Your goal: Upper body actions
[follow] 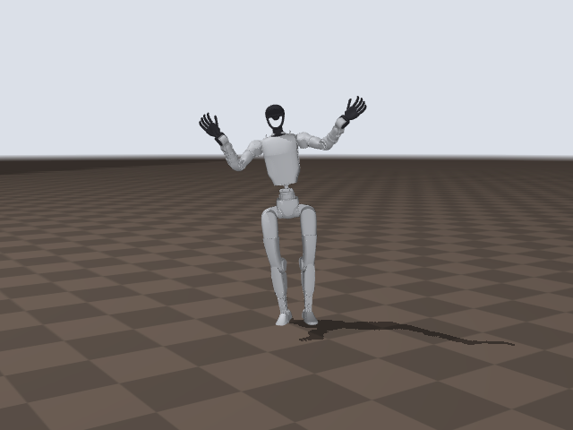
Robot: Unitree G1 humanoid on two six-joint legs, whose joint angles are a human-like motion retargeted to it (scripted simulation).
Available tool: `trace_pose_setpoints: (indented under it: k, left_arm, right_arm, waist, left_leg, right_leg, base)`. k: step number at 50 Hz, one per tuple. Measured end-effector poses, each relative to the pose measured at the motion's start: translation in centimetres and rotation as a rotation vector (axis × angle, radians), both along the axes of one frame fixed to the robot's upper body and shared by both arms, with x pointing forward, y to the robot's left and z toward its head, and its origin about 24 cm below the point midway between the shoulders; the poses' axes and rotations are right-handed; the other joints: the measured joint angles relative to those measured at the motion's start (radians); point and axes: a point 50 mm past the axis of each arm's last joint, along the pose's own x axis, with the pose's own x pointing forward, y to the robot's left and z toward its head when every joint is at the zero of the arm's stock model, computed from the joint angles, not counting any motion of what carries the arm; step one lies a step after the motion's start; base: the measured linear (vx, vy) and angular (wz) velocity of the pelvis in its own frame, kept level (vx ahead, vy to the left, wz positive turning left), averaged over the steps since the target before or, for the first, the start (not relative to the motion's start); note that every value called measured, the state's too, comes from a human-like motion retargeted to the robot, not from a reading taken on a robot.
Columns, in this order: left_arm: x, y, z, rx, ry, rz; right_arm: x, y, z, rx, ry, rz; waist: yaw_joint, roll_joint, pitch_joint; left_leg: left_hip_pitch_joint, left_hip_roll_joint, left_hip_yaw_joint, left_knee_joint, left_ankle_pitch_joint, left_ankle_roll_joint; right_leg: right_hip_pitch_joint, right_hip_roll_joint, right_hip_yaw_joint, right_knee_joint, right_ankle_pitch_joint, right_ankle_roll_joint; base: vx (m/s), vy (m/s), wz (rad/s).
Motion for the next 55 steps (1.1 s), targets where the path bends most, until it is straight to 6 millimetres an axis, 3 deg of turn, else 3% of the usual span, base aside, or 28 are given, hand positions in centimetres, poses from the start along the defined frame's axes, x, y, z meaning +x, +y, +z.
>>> trace_pose_setpoints:
  k: [4,7,14,18,21,25,30,35,38,41,45,47,51,55]
  left_arm:
    - [-1.4,-0.9,1.7,0.149,-0.075,0.096]
    - [-1.1,-2.9,3.8,0.318,-0.026,0.107]
    - [0.8,-11.1,8.8,0.799,0.058,-0.017]
    - [2.2,-16.2,10.0,1.012,0.096,-0.082]
    - [3.0,-18.6,10.3,1.099,0.138,-0.079]
    - [3.2,-17.7,10.5,1.058,0.192,0.014]
    - [2.3,-12.4,8.8,0.848,0.182,0.077]
    - [0.0,-6.5,6.3,0.599,0.142,0.198]
    - [-0.9,-4.4,4.7,0.456,0.08,0.184]
    - [-1.1,-3.4,3.6,0.362,0.011,0.113]
    - [-1.4,-3.7,4.5,0.437,0.047,0.074]
    - [-1.4,-5.0,5.7,0.56,0.096,0.105]
    - [-1.1,-9.4,8.4,0.822,0.113,0.138]
    - [0.0,-14.5,10.1,1.011,0.09,0.014]
  right_arm:
    - [-0.5,1.3,0.8,-0.046,-0.081,0.012]
    - [-0.9,3.3,1.9,-0.182,-0.115,0.003]
    - [-2.5,10.2,4.4,-0.646,-0.261,-0.038]
    - [-3.9,13.3,4.9,-0.886,-0.366,-0.141]
    - [-4.7,14.2,5.0,-0.958,-0.427,-0.247]
    - [-4.5,13.4,5.1,-0.905,-0.407,-0.295]
    - [-3.1,9.8,4.2,-0.695,-0.26,-0.215]
    - [-1.9,5.2,2.5,-0.423,-0.108,-0.211]
    - [-1.4,3.1,1.4,-0.264,-0.063,-0.181]
    - [-1.0,2.4,0.7,-0.156,-0.059,-0.105]
    - [-0.9,3.4,0.8,-0.125,-0.103,0.026]
    - [-1.3,4.7,1.4,-0.195,-0.145,0.064]
    - [-2.5,8.3,3.0,-0.398,-0.251,0.063]
    - [-4.0,12.5,4.3,-0.684,-0.364,0.044]
  waist:
    - [-0.001,-0.001,0.002]
    - [-0.002,-0.001,0.001]
    - [0.005,-0.002,-0.005]
    - [0.015,-0.005,-0.007]
    - [0.023,-0.012,-0.001]
    - [0.026,-0.017,0.007]
    - [0.018,-0.013,-0.005]
    - [0.011,-0.011,-0.006]
    - [0.009,-0.012,-0.006]
    - [0.006,-0.01,-0.008]
    - [0.004,-0.01,-0.005]
    - [0.004,-0.009,-0.002]
    - [0.008,-0.006,-0.001]
    - [0.012,-0.005,-0.003]
  left_leg:
    - [0.005,0.0,0.006,-0.002,-0.002,-0.001]
    - [0.006,0.0,0.007,-0.002,-0.003,0.0]
    - [0.008,0.0,0.01,-0.002,-0.005,0.0]
    - [0.01,-0.001,0.008,-0.002,-0.006,0.001]
    - [0.014,-0.002,0.006,-0.001,-0.005,0.002]
    - [0.016,-0.003,0.007,-0.002,-0.005,0.002]
    - [0.007,-0.003,0.01,-0.002,-0.005,0.0]
    - [0.006,-0.004,0.01,-0.002,-0.006,0.0]
    - [0.007,-0.005,0.008,-0.002,-0.006,0.0]
    - [0.008,-0.005,0.006,-0.003,-0.006,0.001]
    - [0.009,-0.005,0.004,-0.002,-0.006,0.001]
    - [0.01,-0.005,0.003,-0.002,-0.005,0.001]
    - [0.009,-0.003,0.004,-0.002,-0.004,0.001]
    - [0.007,-0.002,0.003,-0.002,-0.003,0.001]
  right_leg:
    - [0.0,0.001,0.004,0.0,0.001,-0.001]
    - [0.001,0.001,0.004,-0.001,0.001,-0.001]
    - [0.003,0.002,0.005,-0.001,-0.001,-0.001]
    - [0.006,0.002,0.004,-0.002,-0.002,-0.001]
    - [0.012,0.002,0.002,-0.002,-0.003,-0.001]
    - [0.013,0.001,0.003,-0.001,-0.002,-0.001]
    - [0.003,0.0,0.005,-0.003,0.0,0.0]
    - [0.002,0.0,0.007,-0.003,-0.001,-0.001]
    - [0.004,0.0,0.006,-0.002,-0.003,-0.001]
    - [0.005,0.0,0.005,-0.003,-0.004,-0.002]
    - [0.008,0.0,0.004,-0.003,-0.004,-0.002]
    - [0.009,0.001,0.003,-0.003,-0.004,-0.002]
    - [0.008,0.002,0.003,-0.003,-0.002,-0.001]
    - [0.007,0.002,0.002,-0.004,-0.001,-0.001]
  base:
    - [0.0,0.0,0.0]
    - [0.0,0.0,0.0]
    - [0.0,0.0,0.0]
    - [0.0,0.0,0.0]
    - [0.0,0.0,0.0]
    - [0.0,0.0,0.0]
    - [0.0,0.0,0.0]
    - [0.0,0.0,0.0]
    - [0.0,0.0,0.0]
    - [0.0,0.0,0.0]
    - [0.0,0.0,0.0]
    - [0.0,0.0,0.0]
    - [0.0,0.0,0.0]
    - [0.0,0.0,0.0]
